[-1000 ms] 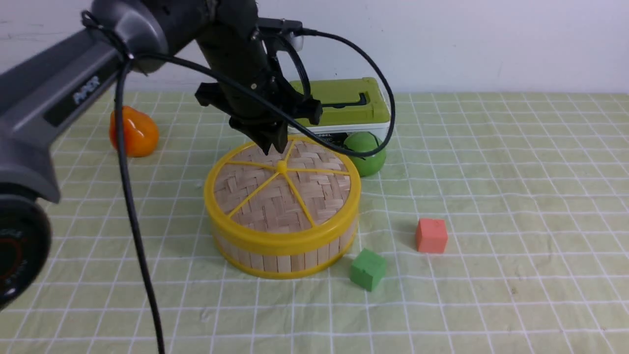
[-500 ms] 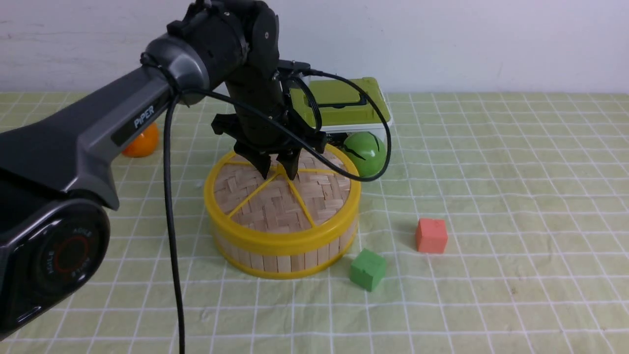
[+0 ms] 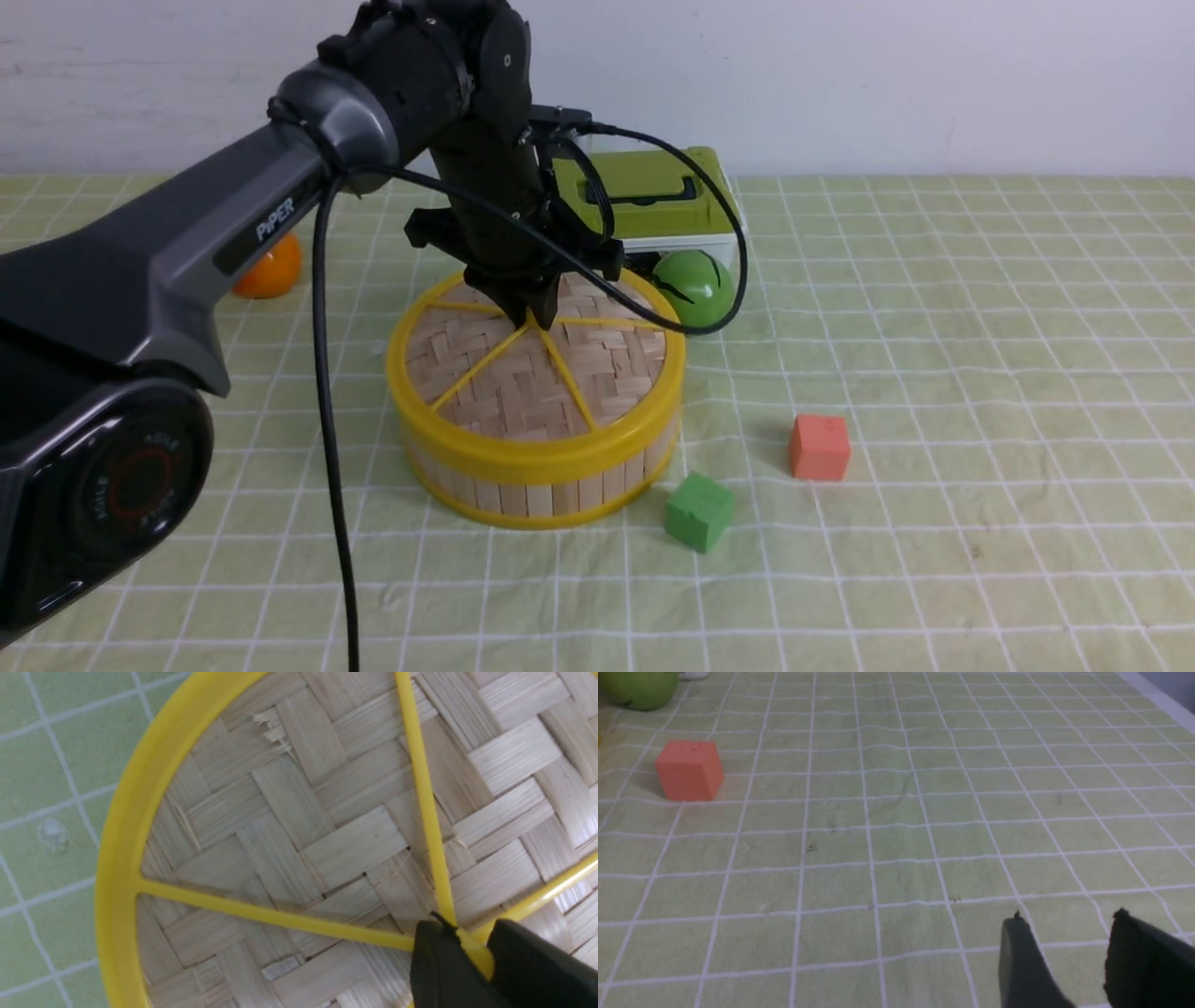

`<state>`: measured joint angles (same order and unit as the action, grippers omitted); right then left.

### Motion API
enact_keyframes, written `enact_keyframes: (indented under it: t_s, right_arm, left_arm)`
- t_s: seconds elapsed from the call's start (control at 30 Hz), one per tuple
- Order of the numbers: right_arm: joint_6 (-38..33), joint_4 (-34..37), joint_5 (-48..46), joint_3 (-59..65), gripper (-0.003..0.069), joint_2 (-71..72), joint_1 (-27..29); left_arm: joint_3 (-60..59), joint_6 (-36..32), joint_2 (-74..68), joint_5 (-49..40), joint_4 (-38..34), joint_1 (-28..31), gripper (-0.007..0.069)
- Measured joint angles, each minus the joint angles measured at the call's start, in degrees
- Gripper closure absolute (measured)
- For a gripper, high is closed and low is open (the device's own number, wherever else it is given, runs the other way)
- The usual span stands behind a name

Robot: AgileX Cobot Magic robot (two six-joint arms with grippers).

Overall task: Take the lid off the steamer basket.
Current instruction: Use the left arm to lift the lid of the steamer, then use the left arm to place the steamer lid on the table

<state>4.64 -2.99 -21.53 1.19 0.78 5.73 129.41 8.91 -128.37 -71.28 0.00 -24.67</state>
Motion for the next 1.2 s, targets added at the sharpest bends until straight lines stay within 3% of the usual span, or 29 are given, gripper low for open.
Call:
enact_keyframes:
  t_s: [0.1, 0.33, 0.63, 0.73, 0.9, 1.1, 1.2]
  right_arm:
    - [0.0, 0.0, 0.0, 0.0, 0.0418, 0.0, 0.0]
    - [0.0, 0.0, 0.0, 0.0, 0.0418, 0.0, 0.0]
    - [0.0, 0.0, 0.0, 0.0, 0.0418, 0.0, 0.0]
    - [0.0, 0.0, 0.0, 0.0, 0.0418, 0.0, 0.0]
    - [0.0, 0.0, 0.0, 0.0, 0.0418, 0.0, 0.0]
    - [0.0, 0.0, 0.0, 0.0, 0.0418, 0.0, 0.0]
    - [0.0, 0.0, 0.0, 0.0, 0.0418, 0.0, 0.0]
  left_arm:
    - [3.1, 0.0, 1.8, 0.0, 0.3, 0.0, 0.0515]
    - [6.6, 0.9, 17.6, 0.0, 9.5, 2.4, 0.0515]
    - [-21.2, 4.2, 25.2, 0.8, 11.5, 16.2, 0.0515]
    - [-35.0, 5.5, 22.4, 10.7, 11.0, 20.1, 0.0515]
    - [-39.8, 10.0, 15.4, 19.1, 11.0, 20.7, 0.0515]
    - [-39.8, 11.4, 11.8, 21.8, 10.0, 20.6, 0.0514]
    - [-39.8, 11.6, 12.3, 22.2, 9.9, 20.6, 0.0443]
